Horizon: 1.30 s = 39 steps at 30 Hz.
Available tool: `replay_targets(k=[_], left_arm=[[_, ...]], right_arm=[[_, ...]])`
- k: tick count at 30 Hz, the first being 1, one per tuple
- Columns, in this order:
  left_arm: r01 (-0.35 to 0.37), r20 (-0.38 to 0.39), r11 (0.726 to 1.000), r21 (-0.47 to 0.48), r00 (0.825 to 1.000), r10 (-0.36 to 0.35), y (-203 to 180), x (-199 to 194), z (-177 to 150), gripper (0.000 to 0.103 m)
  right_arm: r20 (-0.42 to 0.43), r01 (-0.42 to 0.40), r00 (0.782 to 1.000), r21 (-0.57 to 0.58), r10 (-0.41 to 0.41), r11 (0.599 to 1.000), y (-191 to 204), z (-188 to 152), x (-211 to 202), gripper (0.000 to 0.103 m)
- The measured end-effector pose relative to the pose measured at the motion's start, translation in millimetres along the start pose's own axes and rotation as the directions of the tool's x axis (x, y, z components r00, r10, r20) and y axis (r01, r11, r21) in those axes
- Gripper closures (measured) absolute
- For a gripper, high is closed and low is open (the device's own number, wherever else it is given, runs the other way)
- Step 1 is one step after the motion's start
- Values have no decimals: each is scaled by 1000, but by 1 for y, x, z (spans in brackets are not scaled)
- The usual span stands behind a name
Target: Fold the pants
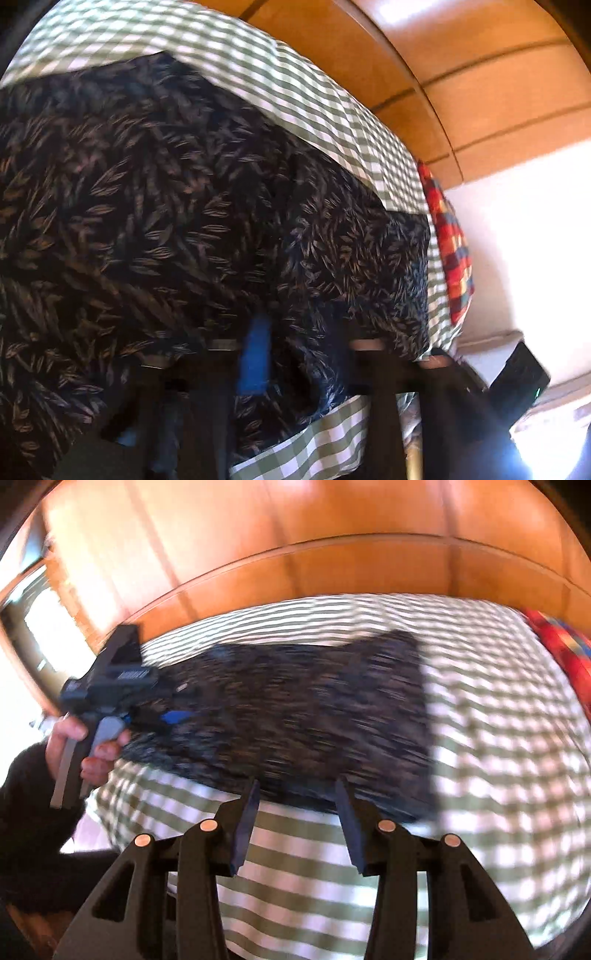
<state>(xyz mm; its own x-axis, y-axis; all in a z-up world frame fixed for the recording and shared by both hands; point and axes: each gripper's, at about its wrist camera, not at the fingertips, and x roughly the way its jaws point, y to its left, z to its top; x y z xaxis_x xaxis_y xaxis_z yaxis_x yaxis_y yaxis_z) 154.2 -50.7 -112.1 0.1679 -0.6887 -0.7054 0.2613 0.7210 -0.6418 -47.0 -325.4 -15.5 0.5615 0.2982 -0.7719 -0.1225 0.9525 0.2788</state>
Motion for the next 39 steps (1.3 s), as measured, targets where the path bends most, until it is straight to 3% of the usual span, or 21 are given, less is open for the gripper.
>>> replay_targets(k=[3, 6, 9, 14, 18, 21, 24, 27, 28, 30, 39], left_arm=[[53, 49, 997, 64, 997, -56, -21, -13, -3, 93], [71, 74, 996, 59, 994, -75, -32, -32, -5, 93], [-2, 75, 999, 47, 997, -2, -26, -36, -9, 93], [-115, 5, 993, -9, 993, 115, 5, -5, -18, 93], [-95, 30, 995, -17, 995, 95, 13, -1, -25, 93], [-113, 56, 993, 24, 992, 111, 12, -8, -31, 93], [-171, 106, 980, 99, 981, 161, 1, -13, -42, 93], [-246, 157, 955, 166, 963, 221, -12, -14, -51, 93], [-280, 173, 941, 188, 953, 249, -17, -12, -54, 93], [-323, 195, 924, 203, 938, 285, -24, -7, -58, 93], [-370, 223, 907, 202, 919, 326, -29, -12, -62, 93]], right_arm=[[14, 61, 998, 101, -63, 993, -27, 0, -5, 60], [36, 94, 994, 188, -103, 978, -46, -2, -12, 60], [69, 104, 990, 201, -120, 974, -49, 1, -21, 60], [102, 60, 992, 157, -76, 986, -34, 18, -8, 60], [90, 65, 993, 93, -74, 994, -14, 43, 26, 60], [98, 82, 991, 111, -93, 990, -12, 65, 50, 60], [97, 129, 985, 123, -142, 984, -19, 91, 78, 59], [-18, 218, 976, 151, -218, 964, -40, 99, 122, 60], [-14, 218, 976, 143, -219, 965, -44, 97, 131, 59], [24, 248, 967, 109, -252, 963, -38, 93, 133, 59], [34, 309, 950, 54, -311, 950, -22, 87, 123, 57]])
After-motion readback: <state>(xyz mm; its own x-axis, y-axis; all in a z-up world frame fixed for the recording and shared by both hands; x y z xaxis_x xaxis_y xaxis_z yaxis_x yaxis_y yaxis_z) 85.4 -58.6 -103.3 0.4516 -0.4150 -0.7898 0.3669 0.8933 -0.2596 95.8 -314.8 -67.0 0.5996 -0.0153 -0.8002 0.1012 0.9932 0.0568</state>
